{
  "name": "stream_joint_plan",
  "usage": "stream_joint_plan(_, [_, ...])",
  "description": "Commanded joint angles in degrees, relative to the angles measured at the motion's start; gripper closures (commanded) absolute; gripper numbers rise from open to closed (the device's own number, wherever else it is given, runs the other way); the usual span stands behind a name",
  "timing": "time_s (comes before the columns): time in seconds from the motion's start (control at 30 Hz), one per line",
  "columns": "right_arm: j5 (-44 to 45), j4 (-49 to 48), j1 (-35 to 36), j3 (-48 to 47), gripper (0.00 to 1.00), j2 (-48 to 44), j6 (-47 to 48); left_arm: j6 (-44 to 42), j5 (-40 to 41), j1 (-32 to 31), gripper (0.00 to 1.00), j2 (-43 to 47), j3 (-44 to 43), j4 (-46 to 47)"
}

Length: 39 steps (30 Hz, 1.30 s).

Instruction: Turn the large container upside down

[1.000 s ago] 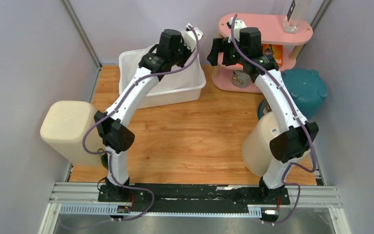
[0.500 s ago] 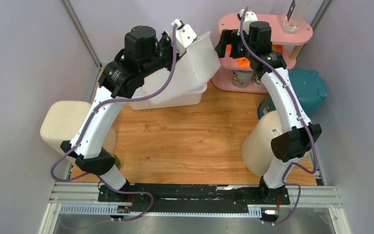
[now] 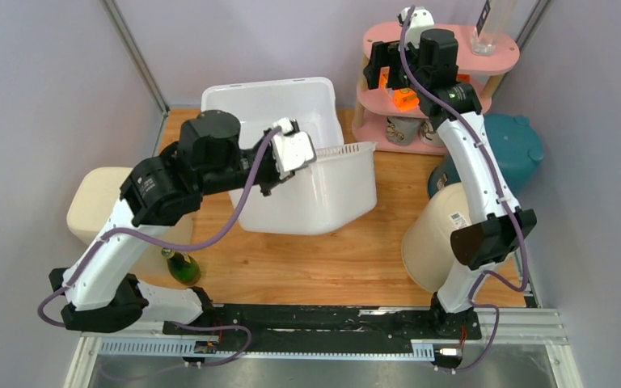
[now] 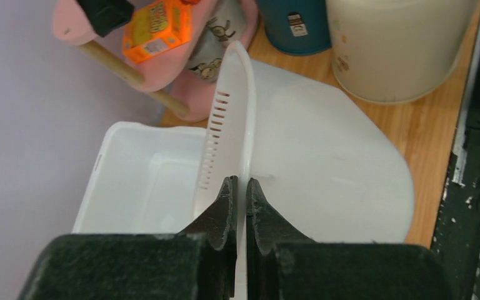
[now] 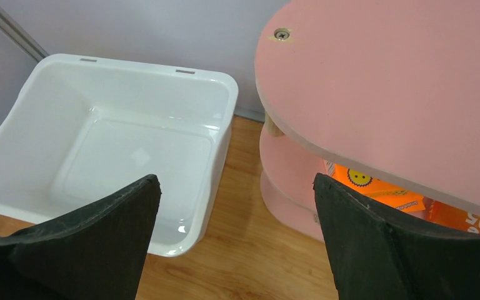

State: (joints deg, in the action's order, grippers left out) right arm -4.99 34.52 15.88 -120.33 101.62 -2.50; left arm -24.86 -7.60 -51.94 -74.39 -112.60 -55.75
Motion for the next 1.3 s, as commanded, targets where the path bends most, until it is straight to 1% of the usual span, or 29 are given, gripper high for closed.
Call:
stream_joint_plan(0.0, [2.06,-4.81,-0.06,-0.48,0.04,-4.39,4.49,5.75,-0.07,-3.66,1.00,2.22,6.86,4.70])
stream_joint_plan(0.03, [1.71,-5.73,-0.11,0.62,0.04,-5.45,4.54,7.47,1.61,-4.56,1.00,2.82,10.23,6.66])
stream_joint_plan(0.13, [-0.36,-7.11,-0.03,3.83,0.04,-7.95,4.69,11.19,6.37,-6.89,1.00,2.88,15.77,8.95])
stream_joint_plan(0.17, [-0.96,-7.38,0.02,4.80,0.04,-8.77,4.95,12.48,7.69,-8.58,1.00,2.94,18.47,9.86])
stream_joint_plan(0.2, [-1.13,-7.44,-0.05,5.89,0.04,-9.63,5.31,13.22,9.55,-9.26,1.00,3.12,19.83,10.35])
stream_joint_plan(0.3, [-1.20,-8.57,0.02,9.84,0.04,-12.42,7.48,17.48,11.02,-12.28,1.00,2.66,24.28,11.79])
stream_joint_plan(0.33, [-1.18,-9.38,0.03,11.37,0.04,-13.47,8.35,18.18,12.91,-13.13,1.00,1.94,25.15,12.70])
stream_joint_plan(0.37, [-1.07,-10.40,0.03,13.05,0.04,-14.49,8.99,19.22,14.25,-15.50,1.00,1.43,25.45,13.35])
stream_joint_plan(0.4, [-1.14,-11.25,-0.04,14.52,0.04,-15.32,9.42,19.78,17.26,-16.85,1.00,0.23,25.97,14.65])
stream_joint_plan(0.43, [-1.32,-11.90,0.01,15.60,0.04,-15.90,9.66,20.21,18.40,-19.04,1.00,-0.44,26.08,15.33])
stream_joint_plan(0.5, [-1.99,-12.61,-0.02,17.05,0.04,-16.66,9.54,22.97,20.01,-21.10,1.00,-2.90,25.78,16.12])
stream_joint_plan(0.6, [-2.96,-13.58,-0.01,18.27,0.04,-17.22,8.51,29.03,18.34,-21.99,1.00,-7.73,25.11,15.99])
stream_joint_plan(0.63, [-3.09,-13.96,0.02,18.32,0.04,-17.18,8.02,29.89,18.02,-22.04,1.00,-8.72,25.08,16.22])
stream_joint_plan(0.67, [-3.09,-14.28,0.01,18.31,0.04,-17.13,7.59,30.71,17.17,-22.05,0.97,-10.59,24.84,16.97])
stream_joint_plan(0.8, [-2.51,-15.11,0.02,17.46,0.04,-16.90,5.64,30.72,15.24,-21.99,0.93,-17.71,21.82,16.52])
stream_joint_plan(0.83, [-2.51,-15.18,-0.02,17.12,0.04,-16.96,5.47,30.73,14.76,-21.90,0.90,-18.59,21.51,16.45])
stream_joint_plan(0.87, [-2.31,-15.19,-0.02,16.81,0.04,-17.06,5.44,30.15,12.86,-21.67,0.78,-19.59,21.73,17.33])
stream_joint_plan(0.9, [-2.17,-15.14,-0.01,16.61,0.04,-17.26,5.56,29.53,11.37,-21.51,0.68,-19.75,22.16,18.22])
stream_joint_plan(0.93, [-1.93,-15.14,0.01,16.54,0.03,-17.47,5.88,28.31,9.31,-21.33,0.50,-19.66,23.10,20.13])
stream_joint_plan(0.97, [-1.62,-15.18,0.02,16.54,0.03,-17.69,6.23,27.15,8.29,-21.34,0.38,-19.24,24.24,22.28])
stream_joint_plan(1.0, [-1.39,-15.14,-0.05,16.60,0.03,-17.88,6.57,26.54,7.46,-21.31,0.32,-19.05,24.65,23.15])
stream_joint_plan(1.03, [-1.34,-15.17,-0.02,16.73,0.03,-18.17,6.89,25.46,6.70,-21.33,0.25,-18.78,24.78,24.00])
stream_joint_plan(1.07, [-1.27,-15.19,0.02,16.91,0.03,-18.43,7.04,25.20,6.36,-21.31,0.22,-18.78,24.52,24.05])
stream_joint_plan(1.13, [-1.24,-15.15,0.07,17.33,0.02,-18.92,7.03,21.81,5.46,-21.27,0.19,-18.50,22.83,23.00])
stream_joint_plan(1.17, [-1.32,-15.18,0.02,17.61,0.03,-19.19,7.04,20.10,6.05,-21.27,0.15,-18.00,21.31,21.92])
stream_joint_plan(1.27, [-1.43,-15.14,0.00,17.92,0.02,-19.97,6.98,18.75,8.21,-20.15,0.05,-15.85,18.17,19.46])
